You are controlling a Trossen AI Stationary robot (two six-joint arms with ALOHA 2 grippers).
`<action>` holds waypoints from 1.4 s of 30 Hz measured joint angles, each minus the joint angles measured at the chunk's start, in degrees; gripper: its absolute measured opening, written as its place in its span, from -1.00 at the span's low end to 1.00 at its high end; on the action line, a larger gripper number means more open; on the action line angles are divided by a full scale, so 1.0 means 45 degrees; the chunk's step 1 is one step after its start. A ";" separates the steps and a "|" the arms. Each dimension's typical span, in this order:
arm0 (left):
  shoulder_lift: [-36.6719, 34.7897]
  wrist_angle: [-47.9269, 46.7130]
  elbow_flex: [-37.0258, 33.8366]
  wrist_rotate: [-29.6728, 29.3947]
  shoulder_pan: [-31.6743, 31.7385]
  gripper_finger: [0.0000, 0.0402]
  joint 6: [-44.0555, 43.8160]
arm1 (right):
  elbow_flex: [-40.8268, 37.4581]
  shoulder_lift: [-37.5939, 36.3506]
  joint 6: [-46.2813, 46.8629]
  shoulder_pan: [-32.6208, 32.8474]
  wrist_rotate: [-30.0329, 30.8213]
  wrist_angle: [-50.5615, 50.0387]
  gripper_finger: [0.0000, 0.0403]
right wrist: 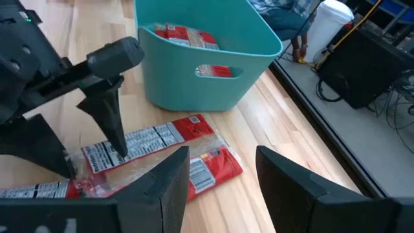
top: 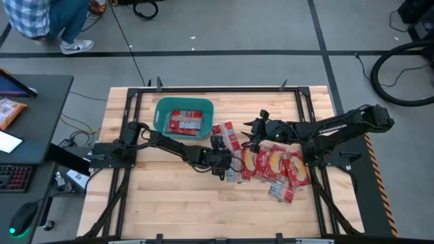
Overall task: Sort popcorn bags into baskets
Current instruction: Put the red popcorn pack into the green bin
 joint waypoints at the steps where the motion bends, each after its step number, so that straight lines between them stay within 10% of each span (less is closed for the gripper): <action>1: 0.0070 -0.0017 0.0003 -0.0024 0.0000 0.34 0.0000 | 0.0000 -0.0001 -0.0002 0.0004 -0.0023 -0.0004 -0.09; 22: -0.0257 -0.0780 -0.0015 0.0013 0.0063 -0.94 0.0005 | 0.0000 -0.0003 -0.0185 0.0005 -0.0035 0.0042 -0.09; 42: -0.5551 -0.3766 -0.0010 0.2050 0.0249 -0.99 -0.2451 | 0.0000 0.0001 -0.0234 0.0005 -0.0035 0.0067 -0.09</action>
